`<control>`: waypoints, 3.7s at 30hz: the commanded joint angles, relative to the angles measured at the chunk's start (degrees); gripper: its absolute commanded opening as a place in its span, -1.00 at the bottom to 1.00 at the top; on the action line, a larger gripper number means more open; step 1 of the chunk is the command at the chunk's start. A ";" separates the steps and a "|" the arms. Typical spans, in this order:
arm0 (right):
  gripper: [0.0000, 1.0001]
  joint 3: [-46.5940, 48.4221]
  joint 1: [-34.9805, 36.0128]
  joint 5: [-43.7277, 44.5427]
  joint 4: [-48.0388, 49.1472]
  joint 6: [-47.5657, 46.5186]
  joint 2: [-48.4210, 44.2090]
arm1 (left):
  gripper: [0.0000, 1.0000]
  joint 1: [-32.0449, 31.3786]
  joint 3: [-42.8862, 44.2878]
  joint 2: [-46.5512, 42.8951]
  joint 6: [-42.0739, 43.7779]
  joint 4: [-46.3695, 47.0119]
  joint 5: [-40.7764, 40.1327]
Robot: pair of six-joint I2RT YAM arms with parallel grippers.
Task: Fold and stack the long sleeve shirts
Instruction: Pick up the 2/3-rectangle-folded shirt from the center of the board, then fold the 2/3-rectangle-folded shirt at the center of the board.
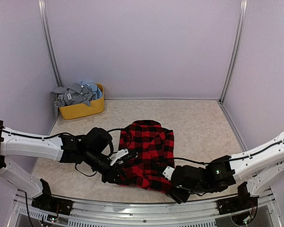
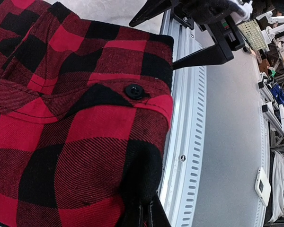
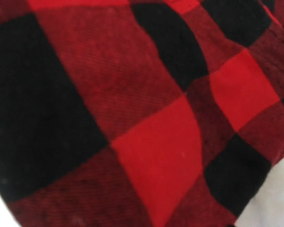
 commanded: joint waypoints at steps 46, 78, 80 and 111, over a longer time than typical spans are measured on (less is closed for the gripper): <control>-1.00 16.14 -29.80 -39.36 -14.22 -2.21 -7.53 | -1.00 11.07 13.76 4.43 -16.47 1.45 12.07; -1.00 8.84 -39.70 -62.25 -4.24 1.60 -6.66 | -1.00 19.70 12.37 9.27 -16.56 7.73 15.76; -1.00 6.39 -39.58 -63.40 -2.22 3.78 -8.44 | -1.00 19.57 11.46 7.68 -17.10 6.99 15.21; -1.00 14.65 -63.33 -84.88 7.99 -6.34 21.41 | -1.00 28.67 45.07 48.62 -17.01 2.94 29.50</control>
